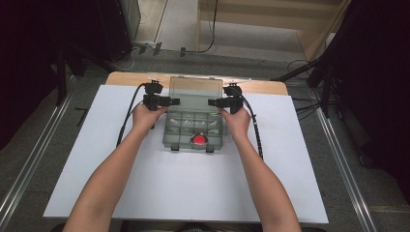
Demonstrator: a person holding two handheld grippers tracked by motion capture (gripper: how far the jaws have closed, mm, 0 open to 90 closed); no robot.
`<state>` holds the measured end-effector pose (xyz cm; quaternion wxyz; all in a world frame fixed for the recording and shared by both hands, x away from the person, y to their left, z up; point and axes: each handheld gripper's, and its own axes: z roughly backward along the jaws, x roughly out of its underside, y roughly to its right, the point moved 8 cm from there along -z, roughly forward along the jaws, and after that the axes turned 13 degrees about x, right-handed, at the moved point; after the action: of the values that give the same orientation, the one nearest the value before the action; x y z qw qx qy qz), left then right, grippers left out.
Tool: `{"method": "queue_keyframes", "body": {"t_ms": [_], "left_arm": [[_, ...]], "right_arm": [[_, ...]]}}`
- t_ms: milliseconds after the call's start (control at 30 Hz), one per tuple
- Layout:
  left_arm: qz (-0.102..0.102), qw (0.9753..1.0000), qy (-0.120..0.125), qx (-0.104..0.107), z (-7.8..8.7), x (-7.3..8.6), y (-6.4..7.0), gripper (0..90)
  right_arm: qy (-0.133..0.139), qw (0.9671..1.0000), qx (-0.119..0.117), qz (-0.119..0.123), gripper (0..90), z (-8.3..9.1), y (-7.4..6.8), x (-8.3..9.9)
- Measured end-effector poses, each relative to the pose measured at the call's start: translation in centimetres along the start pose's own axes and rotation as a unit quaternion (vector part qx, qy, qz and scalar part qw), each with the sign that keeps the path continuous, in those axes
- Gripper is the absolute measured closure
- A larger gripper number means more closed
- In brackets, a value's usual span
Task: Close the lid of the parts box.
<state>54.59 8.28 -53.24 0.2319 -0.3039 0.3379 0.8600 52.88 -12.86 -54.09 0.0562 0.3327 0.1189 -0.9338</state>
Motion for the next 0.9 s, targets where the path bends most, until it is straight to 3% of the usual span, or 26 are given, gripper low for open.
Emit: {"method": "queue_keyframes", "body": {"t_ms": [200,633,900], "left_arm": [[0.0,0.9999,0.01,0.011,0.4,-0.3,0.3,46.5],[-0.01,0.9995,0.016,0.024,1.4,-0.7,0.9,46.5],[-0.004,0.9991,0.021,0.038,2.1,-0.9,1.2,46.5]], "right_arm": [[0.01,0.9998,0.005,0.014,38.1,0.5,-0.1,0.0],[0.017,0.9997,-0.018,0.009,40.7,1.4,0.0,-0.4],[0.018,0.9995,-0.02,0.015,40.3,2.0,-0.3,-0.5]]}}
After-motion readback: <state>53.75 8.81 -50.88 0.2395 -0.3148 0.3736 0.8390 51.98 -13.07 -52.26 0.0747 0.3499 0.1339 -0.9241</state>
